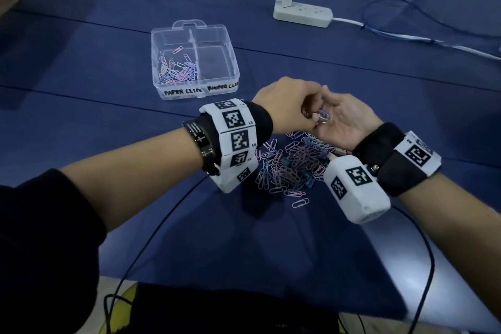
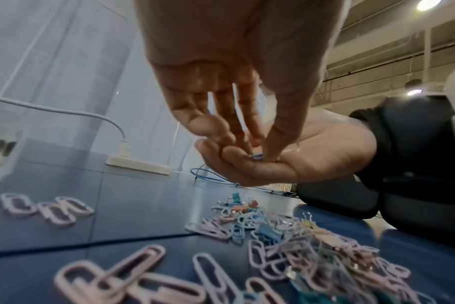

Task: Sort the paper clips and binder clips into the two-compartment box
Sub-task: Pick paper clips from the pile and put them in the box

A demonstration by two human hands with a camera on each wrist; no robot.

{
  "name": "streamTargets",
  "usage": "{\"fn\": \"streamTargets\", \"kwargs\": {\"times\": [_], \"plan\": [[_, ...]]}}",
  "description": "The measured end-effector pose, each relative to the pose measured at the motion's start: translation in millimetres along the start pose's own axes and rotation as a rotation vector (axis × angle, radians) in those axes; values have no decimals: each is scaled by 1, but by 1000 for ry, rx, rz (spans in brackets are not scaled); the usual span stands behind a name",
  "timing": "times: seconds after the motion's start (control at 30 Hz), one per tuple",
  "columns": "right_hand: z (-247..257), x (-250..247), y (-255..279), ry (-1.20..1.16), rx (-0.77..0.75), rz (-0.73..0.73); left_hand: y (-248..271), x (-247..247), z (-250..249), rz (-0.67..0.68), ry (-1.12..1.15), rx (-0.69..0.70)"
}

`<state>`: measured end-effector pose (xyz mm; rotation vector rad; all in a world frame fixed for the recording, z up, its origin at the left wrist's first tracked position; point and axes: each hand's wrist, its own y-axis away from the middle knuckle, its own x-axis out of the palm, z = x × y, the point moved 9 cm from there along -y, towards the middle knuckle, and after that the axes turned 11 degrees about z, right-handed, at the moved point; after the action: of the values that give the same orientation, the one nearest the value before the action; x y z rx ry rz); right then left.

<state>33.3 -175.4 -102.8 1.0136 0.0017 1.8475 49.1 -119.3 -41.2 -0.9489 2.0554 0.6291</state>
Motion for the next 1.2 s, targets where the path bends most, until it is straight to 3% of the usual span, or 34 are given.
{"fn": "streamTargets", "kwargs": {"times": [0.1, 0.23, 0.37, 0.47, 0.57, 0.73, 0.87, 1.07, 1.2], "plan": [[3, -5, 2, -49, -36, -48, -8, -1, 4, 1, 153, 5], [15, -32, 12, -11, -134, -295, -24, -15, 27, -153, 372, -101], [20, -47, 25, 414, -43, -388, -47, -3, 36, -61, 339, -228], [26, -42, 35, 947, 40, -436, -59, 17, 27, 102, 223, -249], [20, -24, 35, 1382, 90, -332, -55, 26, 19, 262, 70, -207], [-1, 3, 24, 1708, 193, -119, -29, 23, 26, 460, -135, -162], [-7, 12, 12, 1818, 177, -84, -7, 39, 29, 656, -287, -107], [-13, 13, 5, 1963, 156, -70, 13, 50, 30, 755, -418, -88], [-18, 9, 9, 1986, 204, -78, 30, 50, 35, 718, -521, -103]]}}
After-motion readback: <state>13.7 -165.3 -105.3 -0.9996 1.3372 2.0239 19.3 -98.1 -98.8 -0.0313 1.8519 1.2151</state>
